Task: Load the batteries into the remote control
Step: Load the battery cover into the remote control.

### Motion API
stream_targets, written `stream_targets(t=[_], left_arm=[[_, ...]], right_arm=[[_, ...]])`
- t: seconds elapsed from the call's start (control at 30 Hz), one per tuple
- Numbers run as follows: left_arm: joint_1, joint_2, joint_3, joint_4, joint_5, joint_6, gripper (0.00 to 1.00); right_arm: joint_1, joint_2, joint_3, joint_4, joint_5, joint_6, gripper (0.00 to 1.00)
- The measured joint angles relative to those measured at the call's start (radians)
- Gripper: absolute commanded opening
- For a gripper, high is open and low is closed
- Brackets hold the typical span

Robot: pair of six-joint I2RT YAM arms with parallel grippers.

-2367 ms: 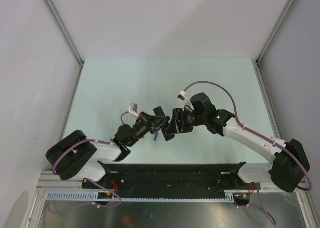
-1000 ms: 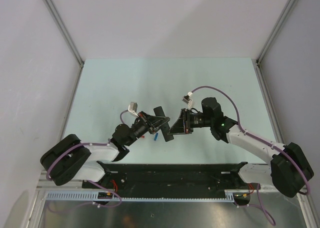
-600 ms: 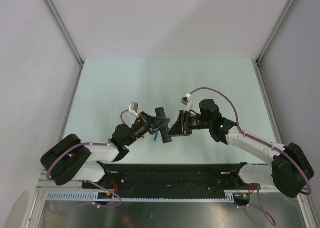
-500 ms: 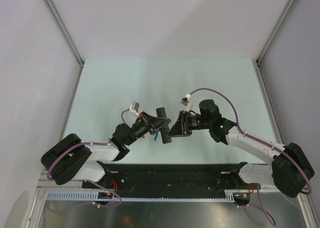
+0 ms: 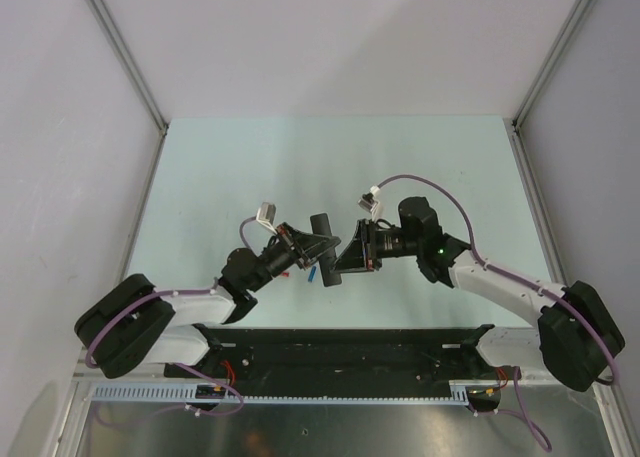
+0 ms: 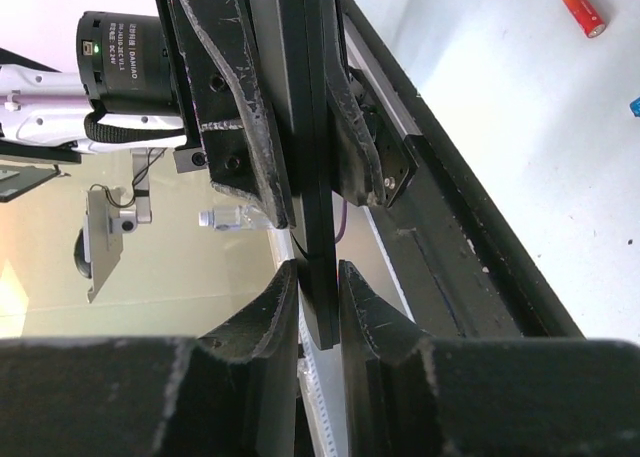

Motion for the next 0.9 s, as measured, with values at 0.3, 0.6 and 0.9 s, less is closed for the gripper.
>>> stream_targets(t=[0.3, 0.6, 0.9], left_arm=[[0.0, -0.002, 0.0, 0.005, -0.041, -0.001, 0.0], [0.0, -0.007, -0.015, 0.021, -0.083, -0.001, 0.0], [0.009, -0.019, -0.032, 0.026, -0.014, -0.013, 0.0]], right_arm=[[-0.03, 0.044, 0.037, 0.004, -0.04, 0.01, 0.0], [-0.037, 0.084, 0.077, -0.017, -0.063, 0.01, 0.0], [-0.053, 0.07, 0.1, -0.051, -0.011, -0.018, 0.52]])
